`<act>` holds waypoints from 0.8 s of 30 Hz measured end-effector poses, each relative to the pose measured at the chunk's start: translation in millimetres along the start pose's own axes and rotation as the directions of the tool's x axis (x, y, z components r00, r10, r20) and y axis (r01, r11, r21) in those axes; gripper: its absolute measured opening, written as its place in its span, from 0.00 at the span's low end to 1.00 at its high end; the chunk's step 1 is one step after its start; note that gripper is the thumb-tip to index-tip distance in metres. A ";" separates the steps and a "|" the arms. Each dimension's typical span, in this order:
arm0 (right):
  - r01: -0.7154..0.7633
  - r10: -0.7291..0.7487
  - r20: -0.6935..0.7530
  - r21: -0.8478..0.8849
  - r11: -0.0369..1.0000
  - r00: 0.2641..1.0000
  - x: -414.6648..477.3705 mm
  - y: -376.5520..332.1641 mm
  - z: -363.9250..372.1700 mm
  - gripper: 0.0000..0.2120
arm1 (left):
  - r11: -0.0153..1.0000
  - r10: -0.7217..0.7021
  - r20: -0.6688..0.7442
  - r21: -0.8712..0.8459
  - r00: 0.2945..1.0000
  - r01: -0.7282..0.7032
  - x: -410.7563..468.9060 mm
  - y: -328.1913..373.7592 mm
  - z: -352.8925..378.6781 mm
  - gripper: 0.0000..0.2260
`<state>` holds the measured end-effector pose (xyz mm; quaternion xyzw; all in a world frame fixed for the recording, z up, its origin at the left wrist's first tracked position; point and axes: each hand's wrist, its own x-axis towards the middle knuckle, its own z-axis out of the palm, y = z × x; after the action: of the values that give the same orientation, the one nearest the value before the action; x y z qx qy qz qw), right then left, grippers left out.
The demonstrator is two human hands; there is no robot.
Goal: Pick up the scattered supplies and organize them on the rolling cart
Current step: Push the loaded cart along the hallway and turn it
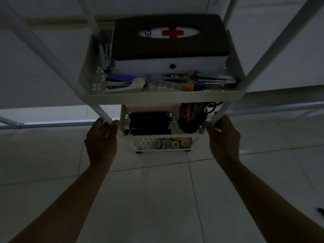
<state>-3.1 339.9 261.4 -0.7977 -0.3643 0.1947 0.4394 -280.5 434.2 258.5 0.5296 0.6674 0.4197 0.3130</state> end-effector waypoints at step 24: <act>0.076 -0.076 0.004 -0.133 0.988 0.997 14.1 169.5 107.5 0.05 | 0.861 0.412 0.075 0.294 0.908 -0.415 9.0 -193.9 85.2 0.08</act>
<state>7.9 351.6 60.8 -0.8109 -0.4064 0.1526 0.3924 -295.4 445.6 47.4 0.7037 0.5934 0.3671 0.1339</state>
